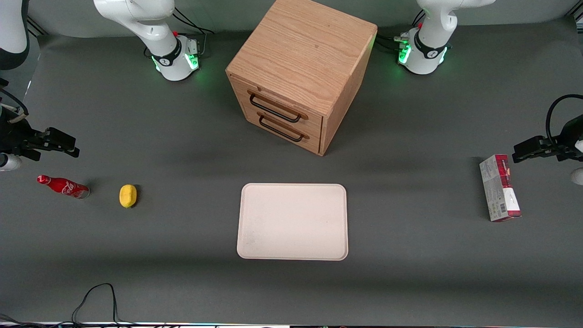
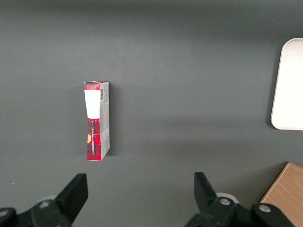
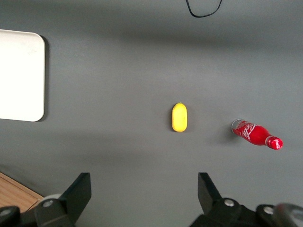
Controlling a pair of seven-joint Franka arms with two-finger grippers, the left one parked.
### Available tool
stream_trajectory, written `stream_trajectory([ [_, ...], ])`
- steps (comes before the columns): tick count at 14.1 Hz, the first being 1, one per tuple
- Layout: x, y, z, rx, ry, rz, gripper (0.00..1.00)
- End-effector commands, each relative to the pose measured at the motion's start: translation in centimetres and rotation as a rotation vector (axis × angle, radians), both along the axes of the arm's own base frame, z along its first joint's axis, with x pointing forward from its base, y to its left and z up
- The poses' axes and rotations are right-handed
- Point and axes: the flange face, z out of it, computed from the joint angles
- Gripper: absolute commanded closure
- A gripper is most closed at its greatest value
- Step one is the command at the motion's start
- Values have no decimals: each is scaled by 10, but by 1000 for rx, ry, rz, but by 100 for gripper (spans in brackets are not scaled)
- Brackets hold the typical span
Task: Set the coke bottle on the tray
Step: 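Move the right gripper down toward the red Coca-Cola bottle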
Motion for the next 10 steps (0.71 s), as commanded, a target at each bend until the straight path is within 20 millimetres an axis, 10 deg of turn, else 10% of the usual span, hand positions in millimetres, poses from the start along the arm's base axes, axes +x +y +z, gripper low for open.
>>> stream_trajectory([
  [1, -4, 2, 3, -16, 7, -22, 0],
  [5, -4, -8, 3, -19, 8, -7, 0],
  [10, -24, -158, -6, -34, 19, 23, 0],
])
